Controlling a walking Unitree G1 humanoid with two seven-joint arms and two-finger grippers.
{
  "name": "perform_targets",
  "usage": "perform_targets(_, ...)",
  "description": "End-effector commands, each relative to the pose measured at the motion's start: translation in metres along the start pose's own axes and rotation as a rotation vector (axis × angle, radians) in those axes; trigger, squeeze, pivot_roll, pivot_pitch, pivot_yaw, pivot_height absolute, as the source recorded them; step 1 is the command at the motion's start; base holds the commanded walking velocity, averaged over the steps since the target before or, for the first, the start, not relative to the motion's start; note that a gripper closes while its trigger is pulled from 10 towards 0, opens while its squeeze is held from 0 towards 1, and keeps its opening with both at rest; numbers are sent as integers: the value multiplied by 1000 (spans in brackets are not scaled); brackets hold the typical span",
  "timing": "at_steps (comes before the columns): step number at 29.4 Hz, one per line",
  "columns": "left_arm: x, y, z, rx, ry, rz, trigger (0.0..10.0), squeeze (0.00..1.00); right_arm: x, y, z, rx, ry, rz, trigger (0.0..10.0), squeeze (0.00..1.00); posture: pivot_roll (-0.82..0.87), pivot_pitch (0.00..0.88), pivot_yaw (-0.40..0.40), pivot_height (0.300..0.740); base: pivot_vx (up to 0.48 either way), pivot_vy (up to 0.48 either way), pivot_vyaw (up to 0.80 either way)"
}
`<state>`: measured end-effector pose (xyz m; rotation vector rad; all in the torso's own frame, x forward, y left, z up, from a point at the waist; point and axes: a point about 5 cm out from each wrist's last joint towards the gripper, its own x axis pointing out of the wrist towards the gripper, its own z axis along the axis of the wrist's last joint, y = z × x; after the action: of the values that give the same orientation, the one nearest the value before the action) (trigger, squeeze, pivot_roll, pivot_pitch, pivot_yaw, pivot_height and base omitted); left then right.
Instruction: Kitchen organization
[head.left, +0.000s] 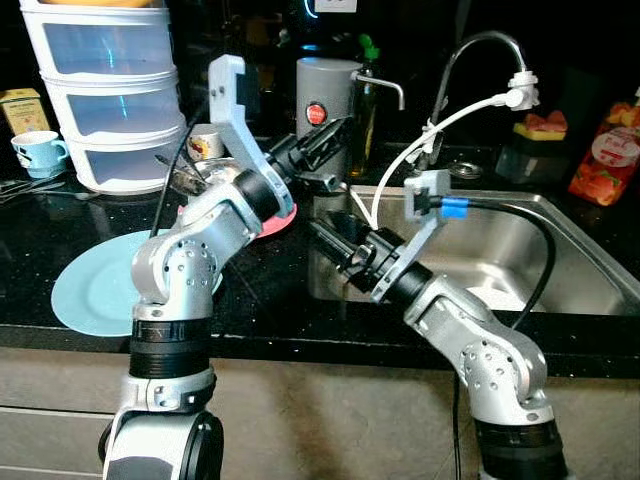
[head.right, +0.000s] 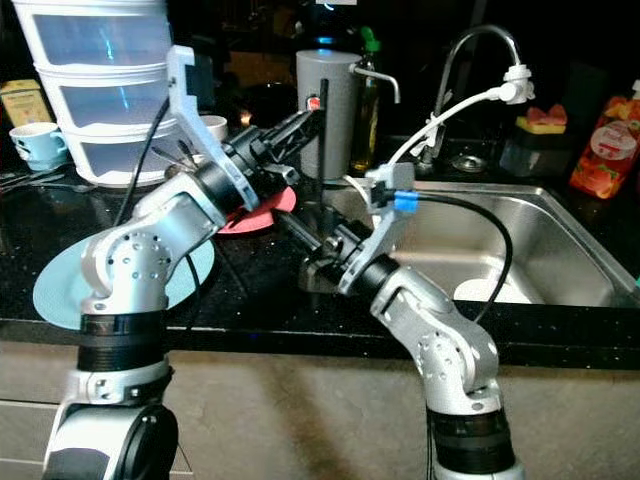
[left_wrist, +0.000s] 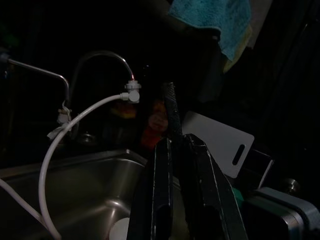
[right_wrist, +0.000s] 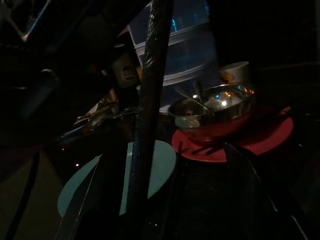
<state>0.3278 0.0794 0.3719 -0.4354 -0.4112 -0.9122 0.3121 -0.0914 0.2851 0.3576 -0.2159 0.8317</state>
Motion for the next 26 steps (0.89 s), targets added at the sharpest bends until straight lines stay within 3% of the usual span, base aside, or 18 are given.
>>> perform_targets(1,0,-5,-3,-10,6,-31,10000,0,0,-2,1,5,0,-12,10000,0,50,112,-31,740,0,0,0)
perform_targets(2,0,-5,-3,-10,7,-30,10000,0,0,-2,2,6,-7,-14,0,0,49,112,-30,740,0,0,0)
perform_targets(10,0,-2,-3,-3,18,-14,10000,0,-2,-2,7,4,-31,-23,0,0,50,112,-29,740,0,0,0)
perform_targets(16,-1,2,-13,104,79,35,10000,0,-2,-6,8,-17,-32,-50,0,0,52,112,-30,740,0,0,0)
perform_targets(19,-1,4,-16,115,89,55,10000,0,-2,-8,8,-25,-30,-61,0,0,52,112,-30,740,0,0,0)
perform_targets(24,-2,10,-20,113,102,121,10000,0,-3,-16,7,-54,-13,-109,0,0,52,112,-30,740,0,0,0)
perform_targets(26,-2,14,-21,102,101,153,10000,0,-3,-27,4,-63,12,-178,0,0,56,105,-32,740,0,0,0)
